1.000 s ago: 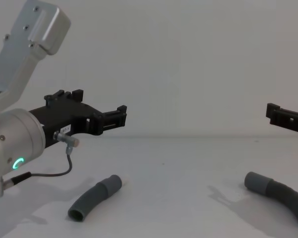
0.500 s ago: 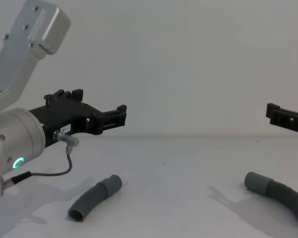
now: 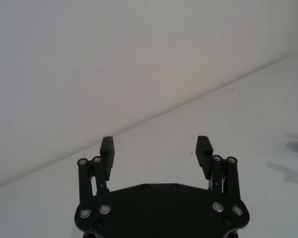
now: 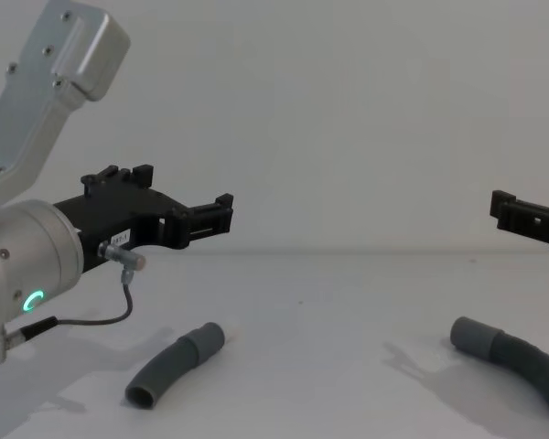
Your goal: Use both hands to pick up one end of the pipe from the table, align the ends, and insert them.
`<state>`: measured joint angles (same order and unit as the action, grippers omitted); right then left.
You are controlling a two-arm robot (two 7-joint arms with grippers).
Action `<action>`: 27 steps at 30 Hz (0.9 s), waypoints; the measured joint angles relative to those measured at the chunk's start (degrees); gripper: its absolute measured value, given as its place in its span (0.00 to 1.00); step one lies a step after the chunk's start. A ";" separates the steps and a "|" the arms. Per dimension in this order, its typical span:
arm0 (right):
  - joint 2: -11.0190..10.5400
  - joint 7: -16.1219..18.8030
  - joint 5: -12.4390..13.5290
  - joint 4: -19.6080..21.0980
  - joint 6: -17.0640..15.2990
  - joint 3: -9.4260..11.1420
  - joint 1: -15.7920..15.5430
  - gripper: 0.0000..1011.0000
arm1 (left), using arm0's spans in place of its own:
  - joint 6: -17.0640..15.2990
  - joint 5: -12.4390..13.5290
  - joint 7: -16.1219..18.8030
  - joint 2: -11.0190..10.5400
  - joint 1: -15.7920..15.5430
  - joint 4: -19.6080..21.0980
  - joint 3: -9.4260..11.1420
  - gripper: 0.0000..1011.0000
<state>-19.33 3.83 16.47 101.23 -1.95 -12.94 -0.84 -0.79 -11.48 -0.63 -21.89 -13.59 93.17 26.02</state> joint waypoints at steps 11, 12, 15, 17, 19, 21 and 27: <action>0.00 0.00 0.00 0.00 0.00 0.00 0.00 0.99 | -0.01 0.00 0.00 0.00 0.00 0.00 0.00 0.99; 0.00 0.00 0.00 0.00 0.00 0.00 0.00 0.99 | -0.02 0.00 0.00 0.00 0.00 0.00 -0.01 0.99; 0.00 0.00 0.00 0.00 0.00 0.00 0.00 0.99 | -0.12 0.00 -0.03 0.00 0.01 0.02 -0.04 0.99; 0.00 0.00 0.00 0.00 0.00 0.00 0.00 0.99 | -0.58 -0.03 -0.15 -0.07 0.04 0.16 -0.09 0.99; 0.00 0.00 0.00 0.00 0.00 0.00 0.00 0.99 | -1.11 -0.09 -0.31 -0.17 0.08 0.34 -0.14 0.99; 0.00 0.00 0.00 0.00 0.00 0.00 0.00 0.99 | -2.21 -0.29 -0.66 -0.41 0.15 0.68 -0.22 0.99; 0.00 0.00 0.00 0.00 0.00 0.00 0.00 0.99 | -6.19 -1.21 -1.88 -1.29 0.33 1.85 -0.58 0.99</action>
<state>-19.34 3.83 16.47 101.23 -1.95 -12.94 -0.84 -6.98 -12.69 -2.51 -23.19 -13.26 95.02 25.44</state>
